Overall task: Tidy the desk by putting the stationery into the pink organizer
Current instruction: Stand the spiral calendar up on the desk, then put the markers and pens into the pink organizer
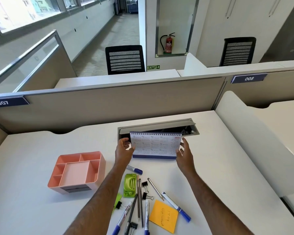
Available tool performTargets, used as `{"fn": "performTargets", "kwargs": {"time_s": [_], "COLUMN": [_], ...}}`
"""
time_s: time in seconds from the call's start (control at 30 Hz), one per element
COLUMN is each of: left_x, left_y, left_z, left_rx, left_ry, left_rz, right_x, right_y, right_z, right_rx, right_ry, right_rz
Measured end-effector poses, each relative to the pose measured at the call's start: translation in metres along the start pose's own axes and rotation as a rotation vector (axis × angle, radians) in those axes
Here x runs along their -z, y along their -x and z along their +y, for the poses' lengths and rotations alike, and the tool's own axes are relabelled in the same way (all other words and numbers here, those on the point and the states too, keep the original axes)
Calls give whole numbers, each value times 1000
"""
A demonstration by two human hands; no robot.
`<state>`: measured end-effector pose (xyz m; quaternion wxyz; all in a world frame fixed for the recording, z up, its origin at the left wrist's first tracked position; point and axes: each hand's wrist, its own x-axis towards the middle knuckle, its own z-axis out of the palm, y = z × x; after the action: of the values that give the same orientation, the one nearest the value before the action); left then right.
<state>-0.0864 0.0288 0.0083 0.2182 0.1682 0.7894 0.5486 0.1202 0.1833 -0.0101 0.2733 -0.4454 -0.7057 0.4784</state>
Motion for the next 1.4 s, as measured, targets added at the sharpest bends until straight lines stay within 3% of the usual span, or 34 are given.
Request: {"fn": "performTargets", "kwargs": {"time_s": [0.3, 0.6, 0.83, 1.03, 1.4], "left_x": [7, 17, 41, 54, 73], "left_y": [16, 77, 140, 187, 237], "left_z": [-8, -30, -65, -96, -117], "left_rx": [5, 60, 51, 95, 137], "left_ry": [2, 127, 171, 171, 157], "left_rz": [-40, -60, -69, -63, -54], "right_x": [-1, 0, 9, 10, 15], "right_y": [21, 97, 159, 194, 212], "right_z": [13, 40, 63, 69, 70], "right_rx": [-105, -137, -63, -17, -58], "right_ry": [65, 179, 582, 735, 788], "right_rz": [-33, -131, -216, -204, -137]}}
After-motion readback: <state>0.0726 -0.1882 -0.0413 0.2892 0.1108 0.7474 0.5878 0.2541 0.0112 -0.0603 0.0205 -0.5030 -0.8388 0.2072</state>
